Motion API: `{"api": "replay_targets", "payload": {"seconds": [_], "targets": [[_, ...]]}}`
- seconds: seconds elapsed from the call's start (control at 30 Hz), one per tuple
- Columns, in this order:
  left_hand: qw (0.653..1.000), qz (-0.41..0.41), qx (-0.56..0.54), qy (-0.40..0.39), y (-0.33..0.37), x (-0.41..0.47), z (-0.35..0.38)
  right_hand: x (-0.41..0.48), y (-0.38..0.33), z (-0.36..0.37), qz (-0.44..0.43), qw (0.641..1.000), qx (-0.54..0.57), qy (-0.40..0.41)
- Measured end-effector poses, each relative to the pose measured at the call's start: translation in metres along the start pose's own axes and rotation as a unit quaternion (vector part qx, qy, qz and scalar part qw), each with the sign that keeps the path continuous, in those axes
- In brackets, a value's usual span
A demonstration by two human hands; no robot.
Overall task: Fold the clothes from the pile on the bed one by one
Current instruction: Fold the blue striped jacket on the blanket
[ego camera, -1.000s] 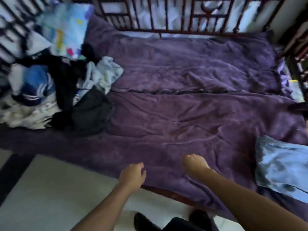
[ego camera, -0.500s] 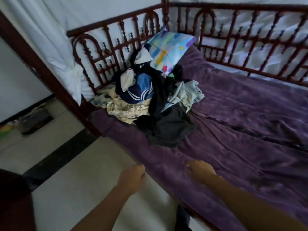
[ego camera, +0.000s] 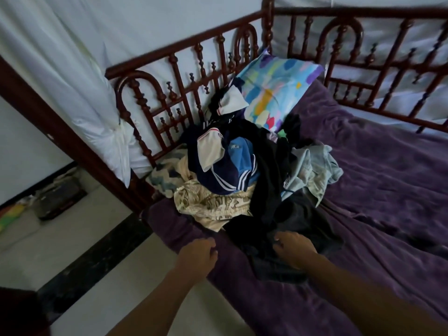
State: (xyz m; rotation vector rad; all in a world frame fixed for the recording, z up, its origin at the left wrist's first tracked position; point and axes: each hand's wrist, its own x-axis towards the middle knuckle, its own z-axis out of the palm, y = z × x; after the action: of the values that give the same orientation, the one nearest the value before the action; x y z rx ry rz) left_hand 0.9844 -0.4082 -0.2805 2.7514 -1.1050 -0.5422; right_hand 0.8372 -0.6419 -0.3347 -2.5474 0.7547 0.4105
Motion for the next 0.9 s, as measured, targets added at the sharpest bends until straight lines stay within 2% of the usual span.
{"api": "replay_targets", "payload": {"seconds": [0.1, 0.27, 0.5, 0.63, 0.7, 0.8, 0.9], "targets": [[1.000, 0.001, -0.006, -0.003, -0.014, 0.042, -0.012, 0.039, -0.021, -0.019, -0.003, 1.000, 0.004, 0.002], [0.997, 0.074, 0.016, 0.019, -0.017, 0.116, -0.021, 0.089, -0.033, -0.046, 0.020, 0.999, 0.031, 0.036], [0.978, 0.168, 0.123, 0.029, -0.013, 0.244, -0.016, 0.142, -0.018, -0.066, 0.134, 0.986, 0.060, 0.074], [0.958, 0.213, 0.188, -0.023, -0.018, 0.303, -0.017, 0.165, -0.017, -0.069, 0.202, 0.973, 0.081, 0.077], [0.962, 0.229, 0.142, -0.039, -0.024, 0.320, -0.024, 0.176, -0.023, -0.069, 0.226, 0.967, 0.096, 0.072], [0.970, 0.219, -0.092, -0.045, -0.034, 0.336, -0.058, 0.192, -0.038, -0.074, 0.233, 0.964, 0.102, 0.079], [0.951, 0.242, -0.190, 0.023, -0.036, 0.340, -0.112, 0.213, -0.053, -0.096, 0.210, 0.967, 0.092, 0.107]]}}
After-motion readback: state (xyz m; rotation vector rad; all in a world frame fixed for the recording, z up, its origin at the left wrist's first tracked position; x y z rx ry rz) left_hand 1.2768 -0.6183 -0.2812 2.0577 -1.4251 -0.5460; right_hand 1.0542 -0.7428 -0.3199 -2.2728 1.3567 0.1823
